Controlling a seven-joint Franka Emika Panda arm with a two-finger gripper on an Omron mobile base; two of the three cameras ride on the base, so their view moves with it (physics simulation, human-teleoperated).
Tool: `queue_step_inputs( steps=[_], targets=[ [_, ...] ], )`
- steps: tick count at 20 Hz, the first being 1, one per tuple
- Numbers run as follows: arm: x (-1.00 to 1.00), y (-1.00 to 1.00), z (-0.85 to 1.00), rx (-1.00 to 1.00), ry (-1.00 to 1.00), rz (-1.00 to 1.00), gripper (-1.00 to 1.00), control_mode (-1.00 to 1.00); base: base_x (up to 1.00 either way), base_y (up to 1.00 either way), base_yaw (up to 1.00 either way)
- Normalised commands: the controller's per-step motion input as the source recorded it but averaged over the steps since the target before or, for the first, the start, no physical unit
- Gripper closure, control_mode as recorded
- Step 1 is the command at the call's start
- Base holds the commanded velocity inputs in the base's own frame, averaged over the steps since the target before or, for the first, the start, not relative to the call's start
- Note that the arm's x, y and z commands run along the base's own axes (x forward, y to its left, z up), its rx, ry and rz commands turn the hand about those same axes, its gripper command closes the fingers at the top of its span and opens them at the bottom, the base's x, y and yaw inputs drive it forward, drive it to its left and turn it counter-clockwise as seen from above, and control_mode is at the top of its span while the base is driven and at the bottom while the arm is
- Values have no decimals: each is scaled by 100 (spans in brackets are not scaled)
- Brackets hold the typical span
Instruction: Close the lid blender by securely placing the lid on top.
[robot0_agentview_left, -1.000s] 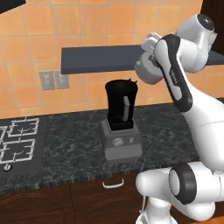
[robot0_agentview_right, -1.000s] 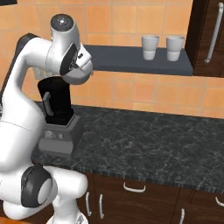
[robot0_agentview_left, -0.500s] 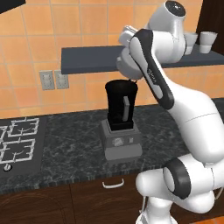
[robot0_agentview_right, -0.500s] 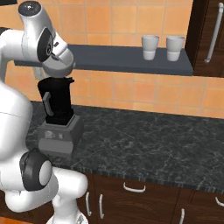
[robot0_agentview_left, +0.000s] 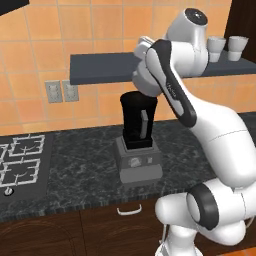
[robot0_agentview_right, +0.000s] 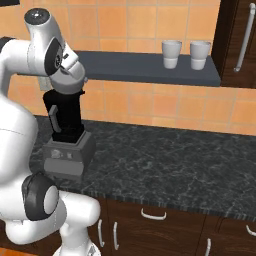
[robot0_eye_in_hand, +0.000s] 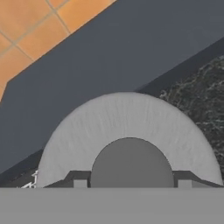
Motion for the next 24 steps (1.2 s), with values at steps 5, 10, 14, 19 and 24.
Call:
queue_step_inputs(
  steps=[5, 10, 14, 19, 24],
  targets=[
    [0, 15, 0, -6, 1, 0, 100, -100, 0, 0, 0],
    [0, 27, 3, -18, 8, 0, 100, -100, 0, 0, 0],
    [-6, 13, 0, -4, 0, 0, 100, -100, 0, 0, 0],
    [-22, 49, 10, -5, 2, 1, 100, -100, 0, 0, 0],
    [0, 27, 4, -12, 4, 0, 100, -100, 0, 0, 0]
  ],
)
